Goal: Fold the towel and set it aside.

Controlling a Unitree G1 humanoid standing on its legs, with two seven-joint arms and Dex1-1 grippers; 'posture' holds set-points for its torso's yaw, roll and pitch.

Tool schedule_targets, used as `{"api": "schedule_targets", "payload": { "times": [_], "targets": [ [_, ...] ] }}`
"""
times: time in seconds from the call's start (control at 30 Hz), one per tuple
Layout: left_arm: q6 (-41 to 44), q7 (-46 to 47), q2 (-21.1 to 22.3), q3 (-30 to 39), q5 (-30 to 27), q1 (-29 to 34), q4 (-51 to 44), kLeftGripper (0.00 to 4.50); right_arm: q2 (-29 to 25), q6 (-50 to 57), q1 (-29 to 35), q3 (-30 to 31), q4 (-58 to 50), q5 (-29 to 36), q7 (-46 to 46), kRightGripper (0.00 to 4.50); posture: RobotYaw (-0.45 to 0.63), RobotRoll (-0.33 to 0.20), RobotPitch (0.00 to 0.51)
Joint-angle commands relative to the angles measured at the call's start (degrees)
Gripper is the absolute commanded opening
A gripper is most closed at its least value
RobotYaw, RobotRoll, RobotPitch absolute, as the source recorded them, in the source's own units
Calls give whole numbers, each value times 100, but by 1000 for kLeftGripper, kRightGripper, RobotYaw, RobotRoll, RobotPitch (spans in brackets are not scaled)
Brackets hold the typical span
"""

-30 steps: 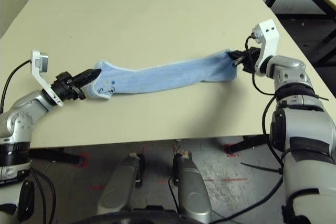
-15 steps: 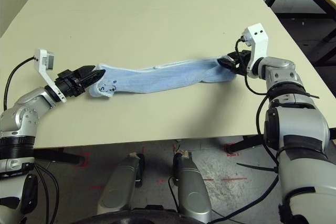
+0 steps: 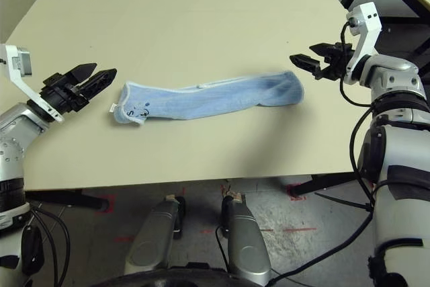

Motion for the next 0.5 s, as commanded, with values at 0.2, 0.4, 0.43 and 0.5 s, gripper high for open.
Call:
{"api": "schedule_targets", "payload": {
  "times": [0.2, 0.4, 0.43, 0.5],
  "targets": [
    [310, -971, 817, 109, -514, 1603, -1309, 4500, -277, -79, 565, 167, -92, -138, 433, 4462, 232, 0, 196],
    [647, -858, 1223, -332, -425, 1800, -1670, 4500, -184, -138, 810, 185, -147, -125, 486, 4462, 235, 0, 192],
    [761, -788, 1275, -413, -423, 1787, -1702, 4500, -173, -138, 832, 188, -157, -120, 489, 4462, 235, 0, 192],
    [976, -670, 1359, -535, -461, 1760, -1743, 4500, -161, -117, 868, 198, -178, -107, 511, 4462, 232, 0, 187]
  ]
}}
